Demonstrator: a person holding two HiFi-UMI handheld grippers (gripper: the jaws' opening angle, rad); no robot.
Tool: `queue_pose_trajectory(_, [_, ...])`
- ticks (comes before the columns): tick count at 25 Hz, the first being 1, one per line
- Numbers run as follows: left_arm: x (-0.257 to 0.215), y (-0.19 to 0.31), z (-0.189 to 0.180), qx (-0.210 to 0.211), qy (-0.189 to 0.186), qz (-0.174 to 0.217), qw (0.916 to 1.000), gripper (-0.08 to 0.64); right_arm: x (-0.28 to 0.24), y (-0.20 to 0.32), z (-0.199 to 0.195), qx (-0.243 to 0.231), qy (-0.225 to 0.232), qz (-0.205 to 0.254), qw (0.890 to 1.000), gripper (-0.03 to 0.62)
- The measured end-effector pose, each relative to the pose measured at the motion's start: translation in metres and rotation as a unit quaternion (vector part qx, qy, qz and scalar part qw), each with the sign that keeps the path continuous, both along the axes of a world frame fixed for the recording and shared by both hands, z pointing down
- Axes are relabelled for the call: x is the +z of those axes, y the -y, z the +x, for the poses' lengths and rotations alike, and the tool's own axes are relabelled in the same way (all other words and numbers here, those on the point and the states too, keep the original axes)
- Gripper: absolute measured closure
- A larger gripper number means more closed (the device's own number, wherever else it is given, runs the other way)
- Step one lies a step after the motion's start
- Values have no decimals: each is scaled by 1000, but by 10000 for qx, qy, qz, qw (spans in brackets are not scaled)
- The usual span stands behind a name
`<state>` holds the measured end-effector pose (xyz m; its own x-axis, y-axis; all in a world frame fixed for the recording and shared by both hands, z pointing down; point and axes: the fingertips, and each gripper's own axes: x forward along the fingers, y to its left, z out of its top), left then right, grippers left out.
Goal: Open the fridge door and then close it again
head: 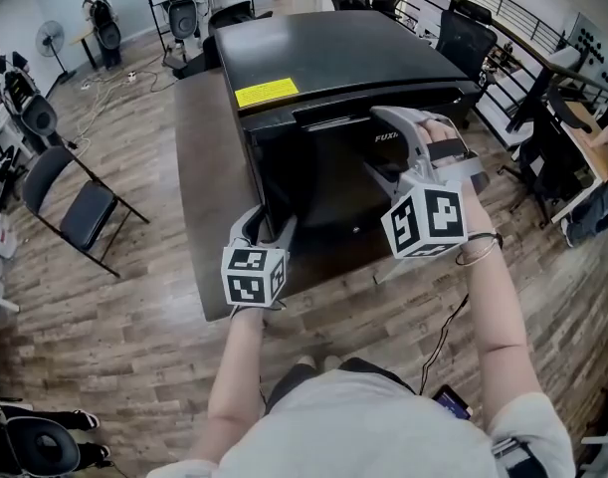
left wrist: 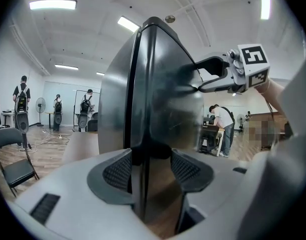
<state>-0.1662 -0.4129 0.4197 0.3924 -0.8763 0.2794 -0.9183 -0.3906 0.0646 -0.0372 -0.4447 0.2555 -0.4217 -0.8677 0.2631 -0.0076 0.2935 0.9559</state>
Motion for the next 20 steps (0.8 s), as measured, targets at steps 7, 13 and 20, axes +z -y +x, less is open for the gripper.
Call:
queue_pose_trajectory(7, [3, -30, 7, 61, -8, 80, 9999, 341, 5, -18, 7, -44, 22, -61, 10000, 262])
queue_pose_trajectory(13, [-3, -43, 7, 335, 7, -44, 9994, 356, -3, -25, 8, 55, 121, 101, 9999, 262])
queue_pose_trajectory(20, [12, -69, 29, 949, -18, -207, 9953, 361, 11, -45, 31, 344, 387, 342, 9981, 264])
